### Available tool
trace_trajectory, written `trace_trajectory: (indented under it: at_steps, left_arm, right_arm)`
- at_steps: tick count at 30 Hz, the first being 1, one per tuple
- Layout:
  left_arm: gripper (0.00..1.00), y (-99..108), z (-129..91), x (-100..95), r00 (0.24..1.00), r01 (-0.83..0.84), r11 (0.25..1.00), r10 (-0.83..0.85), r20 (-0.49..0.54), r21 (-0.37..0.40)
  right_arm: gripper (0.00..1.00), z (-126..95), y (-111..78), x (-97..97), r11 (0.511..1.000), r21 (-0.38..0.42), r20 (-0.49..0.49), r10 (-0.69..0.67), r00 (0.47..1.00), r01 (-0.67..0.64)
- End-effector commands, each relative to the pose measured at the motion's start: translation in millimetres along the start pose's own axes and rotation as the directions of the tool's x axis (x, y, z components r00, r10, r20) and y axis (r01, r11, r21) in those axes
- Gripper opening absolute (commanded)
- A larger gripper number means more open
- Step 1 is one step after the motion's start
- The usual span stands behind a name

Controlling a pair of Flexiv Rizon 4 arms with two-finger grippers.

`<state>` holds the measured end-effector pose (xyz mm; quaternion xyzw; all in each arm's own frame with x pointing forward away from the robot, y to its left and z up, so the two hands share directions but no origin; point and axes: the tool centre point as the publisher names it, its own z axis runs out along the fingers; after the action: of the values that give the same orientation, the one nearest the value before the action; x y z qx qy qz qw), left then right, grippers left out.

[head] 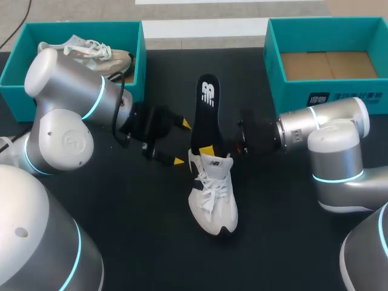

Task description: Take the shoe out of the shoebox, open the shoe tongue, remove and reinsert the insole, then place the shoe into the shoebox

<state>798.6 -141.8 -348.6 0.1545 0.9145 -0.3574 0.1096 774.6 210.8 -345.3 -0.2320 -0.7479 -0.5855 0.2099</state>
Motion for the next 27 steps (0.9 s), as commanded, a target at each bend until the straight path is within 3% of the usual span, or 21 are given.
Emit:
trace_trajectory:
  at_steps: [1, 27]
  left_arm:
    - [1.00, -0.5, 0.8, 0.3, 1.000, 0.000, 1.000, 0.000, 0.000, -0.003]
    - [1.00, -0.5, 0.8, 0.3, 1.000, 0.000, 1.000, 0.000, 0.000, -0.003]
  right_arm:
    - [0.29, -2.0, 5.9, -0.7, 1.000, 0.014, 0.009, -0.005, 1.000, 0.005]
    - [0.25, -16.8, 30.4, -11.2, 0.996, 0.073, 0.009, -0.047, 0.999, 0.046]
